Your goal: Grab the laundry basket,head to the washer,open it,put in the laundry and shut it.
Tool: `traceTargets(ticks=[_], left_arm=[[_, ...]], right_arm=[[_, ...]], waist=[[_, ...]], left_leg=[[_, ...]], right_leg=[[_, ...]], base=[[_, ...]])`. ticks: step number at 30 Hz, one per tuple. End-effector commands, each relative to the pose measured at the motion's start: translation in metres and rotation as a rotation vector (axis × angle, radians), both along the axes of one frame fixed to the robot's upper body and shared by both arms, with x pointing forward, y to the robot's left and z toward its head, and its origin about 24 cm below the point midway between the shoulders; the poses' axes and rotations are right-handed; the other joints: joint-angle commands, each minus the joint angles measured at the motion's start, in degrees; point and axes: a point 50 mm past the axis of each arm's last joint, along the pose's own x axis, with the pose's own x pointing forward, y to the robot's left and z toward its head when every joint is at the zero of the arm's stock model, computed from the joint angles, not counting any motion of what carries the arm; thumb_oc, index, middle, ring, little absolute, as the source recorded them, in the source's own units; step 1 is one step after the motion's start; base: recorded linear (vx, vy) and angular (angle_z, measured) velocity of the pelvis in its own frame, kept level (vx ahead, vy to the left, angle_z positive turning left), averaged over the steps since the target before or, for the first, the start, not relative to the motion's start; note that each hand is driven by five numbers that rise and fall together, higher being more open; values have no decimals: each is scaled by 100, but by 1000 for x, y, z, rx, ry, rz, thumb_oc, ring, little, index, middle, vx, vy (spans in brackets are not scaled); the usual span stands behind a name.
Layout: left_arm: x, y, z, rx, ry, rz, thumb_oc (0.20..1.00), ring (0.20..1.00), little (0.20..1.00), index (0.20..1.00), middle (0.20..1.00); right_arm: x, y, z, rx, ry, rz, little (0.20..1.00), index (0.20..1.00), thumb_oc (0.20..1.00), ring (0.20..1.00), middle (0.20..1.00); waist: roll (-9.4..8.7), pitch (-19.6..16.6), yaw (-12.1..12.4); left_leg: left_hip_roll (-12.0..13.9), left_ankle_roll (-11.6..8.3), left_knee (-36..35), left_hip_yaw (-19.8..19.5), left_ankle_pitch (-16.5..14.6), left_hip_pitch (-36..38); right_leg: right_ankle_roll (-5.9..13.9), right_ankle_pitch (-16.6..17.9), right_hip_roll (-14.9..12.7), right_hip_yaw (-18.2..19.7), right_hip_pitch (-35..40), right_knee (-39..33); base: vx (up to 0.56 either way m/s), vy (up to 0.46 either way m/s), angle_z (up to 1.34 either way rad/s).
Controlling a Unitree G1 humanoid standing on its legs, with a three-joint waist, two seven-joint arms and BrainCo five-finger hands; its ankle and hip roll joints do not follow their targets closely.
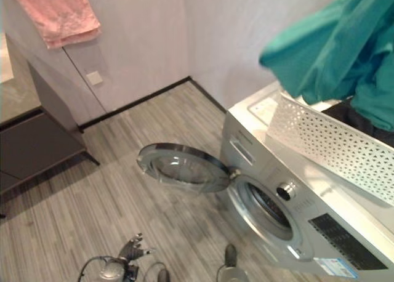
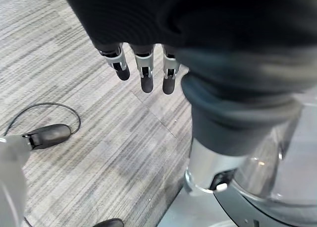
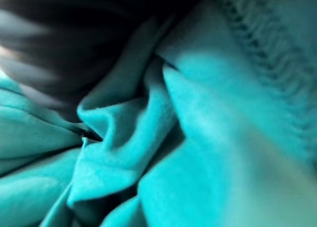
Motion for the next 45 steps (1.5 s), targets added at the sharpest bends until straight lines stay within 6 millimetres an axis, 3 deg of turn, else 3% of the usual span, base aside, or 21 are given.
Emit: traceTargets(ticks=[1, 5, 6, 8, 12, 16, 18, 19, 20, 22, 23, 24, 26, 27, 28, 30, 31, 35, 37, 38, 45], left_arm=[[32, 11, 21, 97, -123, -123, 1000, 1000, 1000, 1000, 1000], [59, 3, 44, 104, -241, -238, 1000, 1000, 1000, 1000, 1000], [66, -3, 51, 100, -278, -283, 1000, 1000, 1000, 1000, 1000], [80, -14, 67, 113, -347, -415, 1000, 1000, 1000, 1000, 1000], [98, -14, 85, 164, -407, -501, 1000, 1000, 1000, 1000, 1000], [106, -6, 100, 203, -466, -496, 1000, 1000, 1000, 1000, 1000], [105, 3, 109, 210, -502, -474, 1000, 1000, 1000, 1000, 1000], [108, 5, 131, 230, -602, -507, 1000, 1000, 1000, 1000, 1000], [107, 7, 131, 233, -598, -507, 1000, 1000, 1000, 1000, 1000], [109, 8, 167, 274, -739, -581, 1000, 1000, 1000, 1000, 1000], [115, 4, 212, 355, -916, -658, 1000, 1000, 1000, 1000, 1000], [114, 5, 213, 360, -914, -660, 1000, 1000, 1000, 1000, 1000], [118, 3, 255, 446, -1089, -681, 1000, 1000, 1000, 1000, 1000], [117, -1, 290, 522, -1251, -667, 1000, 1000, 1000, 1000, 1000], [117, -1, 291, 524, -1252, -666, 1000, 1000, 1000, 1000, 1000], [122, -7, 314, 552, -1370, -630, 1000, 1000, 1000, 1000, 1000], [126, -21, 337, 547, -1482, -631, 1000, 1000, 1000, 1000, 1000], [136, -53, 358, 366, -1571, -666, 1000, 1000, 1000, 1000, 1000], [150, -74, 354, 137, -1503, -666, 1000, 1000, 1000, 1000, 1000], [164, -93, 338, -68, -1372, -642, 1000, 1000, 1000, 1000, 1000], [187, -126, 327, -414, -1125, -660, 1000, 1000, 1000, 1000, 1000]], right_arm=[[-25, 8, 25, -17, -207, 53, 200, 200, 200, 200, 200], [-28, 18, 25, -52, -222, 70, 200, 200, 200, 200, 200], [-26, 19, 24, -55, -217, 63, 200, 200, 200, 200, 200], [-15, 27, 29, -45, -212, 82, 200, 200, 200, 200, 200], [-7, 40, 29, -50, -202, 127, 200, 200, 200, 200, 200], [-5, 67, 23, -107, -219, 240, 200, 200, 200, 200, 200], [-7, 78, 21, -142, -229, 277, 200, 200, 200, 200, 200], [-9, 94, 14, -200, -224, 326, 200, 200, 200, 200, 200], [-9, 94, 13, -197, -222, 327, 200, 200, 200, 200, 200], [-11, 100, 1, -220, -201, 370, 200, 200, 200, 200, 200], [-11, 103, -9, -221, -175, 400, 200, 200, 200, 200, 200], [-11, 103, -10, -218, -176, 400, 200, 200, 200, 200, 200], [-10, 111, -16, -226, -153, 457, 200, 200, 200, 200, 200], [-6, 118, -24, -231, -106, 513, 200, 200, 200, 200, 200], [-7, 118, -24, -231, -106, 513, 200, 200, 200, 200, 200], [-6, 120, -34, -225, -57, 554, 200, 200, 200, 200, 200], [-4, 119, -44, -216, -3, 579, 200, 200, 200, 200, 200], [-6, 116, -48, -211, 44, 589, 200, 200, 200, 200, 200], [-3, 115, -49, -194, 68, 585, 200, 200, 200, 200, 200], [4, 118, -52, -179, 100, 586, 200, 200, 200, 200, 200], [15, 129, -38, -215, 128, 558, 200, 200, 200, 200, 200]], waist=[[-302, -230, 85], [-341, -78, 21], [-336, -34, -24], [-358, 19, -87], [-191, 166, -151], [-46, 159, 39], [-59, 100, 111], [-60, 21, 210], [-81, 13, 214], [-153, -110, 357], [-250, -153, 542], [-277, -154, 547], [-346, -183, 709], [-392, -148, 785], [-399, -164, 796], [-431, -50, 778], [-441, 22, 696], [-382, 104, 574], [-286, 96, 475], [-226, 47, 403], [-84, -78, 251]], left_leg=[[-92, 43, 242, 91, -460, 114], [-214, 167, 869, 75, -758, -120], [-294, 224, 948, 109, -836, -146], [-515, 383, 990, 448, -914, -182], [-464, 491, 943, 684, -759, -284], [-339, 599, 900, 1179, -508, -363], [-320, 633, 829, 1382, -457, -355], [-337, 693, 792, 1506, -422, -405], [-339, 693, 788, 1520, -425, -394], [-418, 699, 784, 1615, -401, -451], [-408, 599, 961, 1723, -290, -778], [-391, 580, 996, 1728, -298, -788], [-323, 421, 1058, 1819, -265, -1081], [-132, 297, 1132, 2036, -18, -1307], [-149, 249, 1112, 1899, -96, -1277], [20, 138, 1214, 1937, 212, -1486], [98, 25, 1251, 1821, 377, -1602], [143, -88, 1233, 1628, 568, -1741], [86, -103, 1114, 1464, 632, -1723], [30, -87, 999, 1351, 696, -1670], [-64, -69, 794, 1308, 813, -1478]], right_leg=[[409, -782, -396, 121, 21, 558], [433, -730, -521, 247, -17, 695], [496, -606, -581, 308, -71, 703], [722, 80, -794, 506, -383, 568], [550, -405, -579, 371, -547, 1206], [234, -1154, -483, -763, -341, 2364], [195, -1387, -435, -954, -255, 2816], [178, -1490, -358, -1011, -37, 2970], [180, -1494, -359, -996, -38, 2976], [204, -1566, -236, -1002, 325, 2738], [140, -1879, -155, -1087, 756, 2078], [123, -1860, -135, -1091, 791, 2007], [128, -2044, -94, -1033, 999, 1304], [28, -1948, 54, -1046, 1098, 803], [26, -1976, 68, -947, 1137, 759], [-97, -1951, 236, -983, 1216, 495], [-156, -1946, 371, -918, 1244, 338], [-240, -1929, 519, -965, 1260, 187], [-286, -1912, 591, -989, 1294, 84], [-327, -1919, 631, -978, 1323, 75], [-342, -1898, 664, -1026, 1404, 59]], base=[[-60, 82, -19], [-80, 116, -9], [-245, 337, -5], [-230, 308, -9], [-185, 158, -66], [-179, 97, -92], [-142, 4, -70], [-109, -34, -80], [-82, -63, -69], [-108, -134, -48], [-163, -184, -53], [-236, -187, -41], [-257, -207, -38], [-196, -229, -44], [-259, -262, -55], [-196, -255, -35], [-153, -219, -11], [-123, -154, 41], [-67, -68, 64], [-25, -32, 81], [11, -6, 14]])
